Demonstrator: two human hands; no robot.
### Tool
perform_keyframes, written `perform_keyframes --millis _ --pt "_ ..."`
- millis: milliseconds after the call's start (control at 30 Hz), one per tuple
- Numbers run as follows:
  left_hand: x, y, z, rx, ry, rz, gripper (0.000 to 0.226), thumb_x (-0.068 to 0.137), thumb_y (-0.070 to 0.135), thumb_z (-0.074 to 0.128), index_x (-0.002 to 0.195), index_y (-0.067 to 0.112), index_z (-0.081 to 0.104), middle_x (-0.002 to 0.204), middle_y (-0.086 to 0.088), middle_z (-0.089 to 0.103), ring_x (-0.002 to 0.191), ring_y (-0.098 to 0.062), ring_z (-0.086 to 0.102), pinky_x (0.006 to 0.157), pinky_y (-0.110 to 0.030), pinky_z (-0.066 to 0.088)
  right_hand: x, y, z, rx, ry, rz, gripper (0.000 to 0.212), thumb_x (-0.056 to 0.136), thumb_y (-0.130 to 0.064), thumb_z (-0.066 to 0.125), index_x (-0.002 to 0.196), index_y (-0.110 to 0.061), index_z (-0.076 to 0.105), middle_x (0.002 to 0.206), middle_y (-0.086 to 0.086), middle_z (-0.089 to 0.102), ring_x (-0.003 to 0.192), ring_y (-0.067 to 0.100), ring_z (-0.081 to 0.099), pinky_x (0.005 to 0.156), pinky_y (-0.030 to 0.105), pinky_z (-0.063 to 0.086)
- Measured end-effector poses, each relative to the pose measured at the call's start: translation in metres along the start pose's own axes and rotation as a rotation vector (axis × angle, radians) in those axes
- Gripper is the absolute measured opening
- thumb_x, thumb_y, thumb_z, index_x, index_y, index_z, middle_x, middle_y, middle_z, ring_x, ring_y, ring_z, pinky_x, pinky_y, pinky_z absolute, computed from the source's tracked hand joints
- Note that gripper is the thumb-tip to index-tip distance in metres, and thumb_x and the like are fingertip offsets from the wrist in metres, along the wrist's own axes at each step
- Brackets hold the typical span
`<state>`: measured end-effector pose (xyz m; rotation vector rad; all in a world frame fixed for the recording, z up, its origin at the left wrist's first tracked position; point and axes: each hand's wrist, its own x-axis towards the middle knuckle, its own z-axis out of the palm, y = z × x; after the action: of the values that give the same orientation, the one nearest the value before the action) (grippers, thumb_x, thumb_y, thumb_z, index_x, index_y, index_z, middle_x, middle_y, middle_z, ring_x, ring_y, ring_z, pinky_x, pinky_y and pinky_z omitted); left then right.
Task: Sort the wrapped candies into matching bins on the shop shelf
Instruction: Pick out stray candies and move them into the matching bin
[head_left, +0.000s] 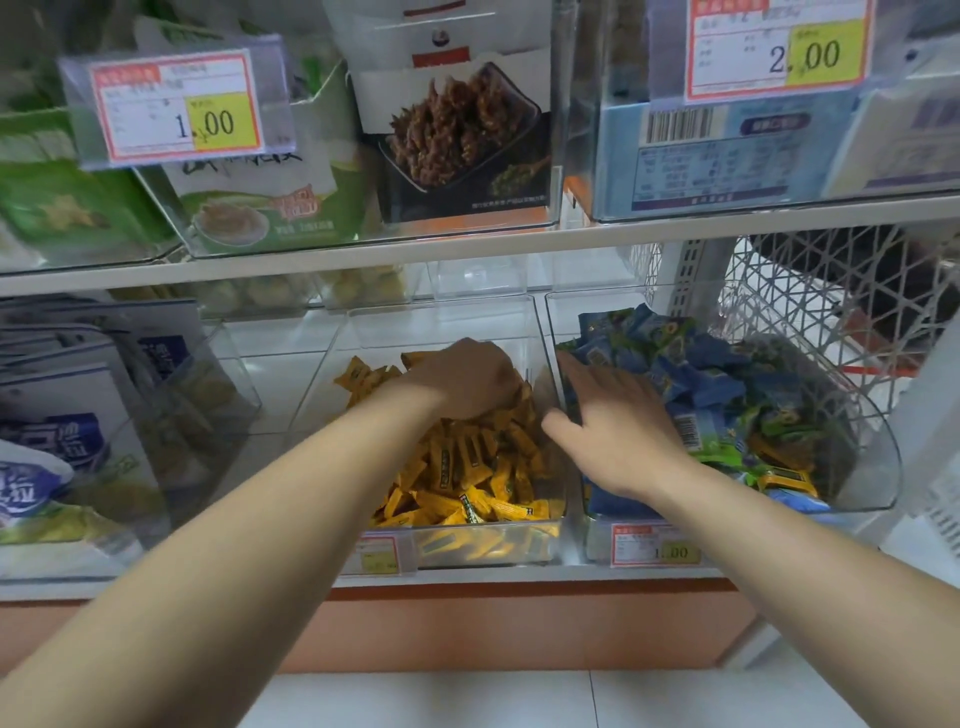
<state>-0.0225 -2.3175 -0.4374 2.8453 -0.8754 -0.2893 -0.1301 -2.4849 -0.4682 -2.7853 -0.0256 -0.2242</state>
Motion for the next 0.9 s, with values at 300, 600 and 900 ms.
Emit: perform_keyframes --millis 300,600,900 --pt "0.026 -0.027 0.031 -0.039 -0.176 -0.108 0.027 0.086 0.043 0.060 0.092 0.018 0.069 0.084 0.002 0.065 0.075 -0.012 0.061 0.059 -0.028 0.043 0.000 0.001 0.000 0.001 0.011 -0.016 0.078 0.082 -0.061 0.028 0.152 -0.026 0.028 0.129 0.006 0.057 0.124 0.030 0.046 0.106 0.044 0.033" --pt "-0.009 -0.030 0.023 -0.118 0.075 0.024 0.016 0.089 0.028 0.070 0.104 0.028 0.075 0.104 0.010 0.062 0.102 -0.015 0.058 0.082 -0.029 0.046 -0.002 0.001 -0.001 -0.003 0.026 -0.028 0.072 0.083 -0.062 0.029 0.142 -0.023 0.037 0.119 0.005 0.060 0.117 0.031 0.051 0.096 0.043 0.037" --pt "-0.059 0.005 0.001 -0.693 0.494 -0.030 0.007 0.090 0.024 0.069 0.090 0.017 0.071 0.084 0.001 0.072 0.083 -0.018 0.067 0.076 -0.042 0.052 -0.008 -0.012 -0.019 0.059 0.235 -0.077 0.073 0.090 -0.060 0.055 0.150 -0.024 0.037 0.140 0.004 0.053 0.131 0.028 0.043 0.105 0.041 0.039"
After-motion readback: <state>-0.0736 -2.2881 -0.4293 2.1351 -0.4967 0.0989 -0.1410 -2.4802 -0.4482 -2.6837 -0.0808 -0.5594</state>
